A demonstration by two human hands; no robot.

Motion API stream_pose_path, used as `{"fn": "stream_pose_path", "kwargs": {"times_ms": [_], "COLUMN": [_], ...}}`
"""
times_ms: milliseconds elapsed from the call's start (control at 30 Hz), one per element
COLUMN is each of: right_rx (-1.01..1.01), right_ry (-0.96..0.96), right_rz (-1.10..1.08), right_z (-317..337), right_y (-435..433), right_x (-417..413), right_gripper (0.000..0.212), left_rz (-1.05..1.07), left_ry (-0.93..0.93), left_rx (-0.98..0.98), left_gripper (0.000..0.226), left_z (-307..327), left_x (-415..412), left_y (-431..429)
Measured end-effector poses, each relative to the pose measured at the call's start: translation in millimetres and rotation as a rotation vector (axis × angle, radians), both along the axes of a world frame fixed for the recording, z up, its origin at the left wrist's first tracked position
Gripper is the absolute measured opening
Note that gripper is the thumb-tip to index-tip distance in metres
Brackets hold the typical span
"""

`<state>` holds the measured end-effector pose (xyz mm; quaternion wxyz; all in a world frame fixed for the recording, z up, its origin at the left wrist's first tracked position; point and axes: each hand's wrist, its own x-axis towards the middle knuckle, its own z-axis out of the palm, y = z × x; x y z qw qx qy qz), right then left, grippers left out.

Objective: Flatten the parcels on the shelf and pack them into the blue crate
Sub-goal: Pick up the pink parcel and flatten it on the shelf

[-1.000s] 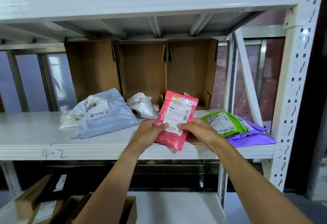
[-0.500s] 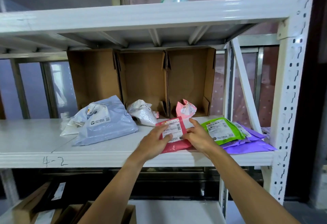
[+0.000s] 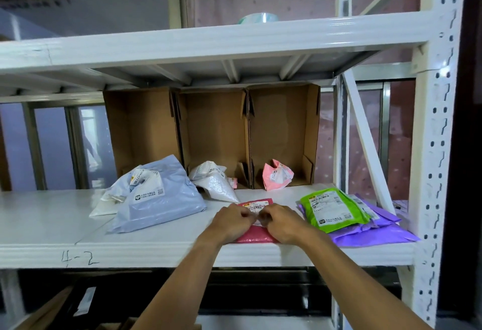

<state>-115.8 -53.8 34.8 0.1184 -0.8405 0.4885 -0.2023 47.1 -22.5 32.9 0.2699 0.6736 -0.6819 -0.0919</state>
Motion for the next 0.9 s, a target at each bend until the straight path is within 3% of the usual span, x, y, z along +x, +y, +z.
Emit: {"fn": "stream_pose_path", "kwargs": {"times_ms": [67,133,233,467,767,900], "right_rx": [0.006,0.006,-0.003,-0.088,0.038,0.105], "right_ry": [0.062,0.123,0.145,-0.074,0.203,0.235], "right_rz": [-0.014,-0.038,-0.067,-0.021,0.065,0.042], "right_z": [5,12,20,-6,-9,-16], "right_y": [-5,-12,-18,-31,-38,-50], "right_x": [4,6,12,27,30,33], "right_gripper": [0.027,0.030,0.030,0.039,0.055,0.063], "left_rz": [0.062,0.070,-0.005,-0.086,-0.075,-0.066], "left_ry": [0.016,-0.089,-0.188,-0.175,-0.250,-0.299], "left_rx": [-0.089,-0.115,-0.032,0.067,0.138,0.171], "left_gripper": [0.029,0.033,0.038,0.046,0.055,0.057], "left_z": [-5,-12,-14,-12,-10,-12], "left_x": [-2,-6,-6,0,-1,2], "left_y": [-8,-13,-18,-28,-26,-34]}}
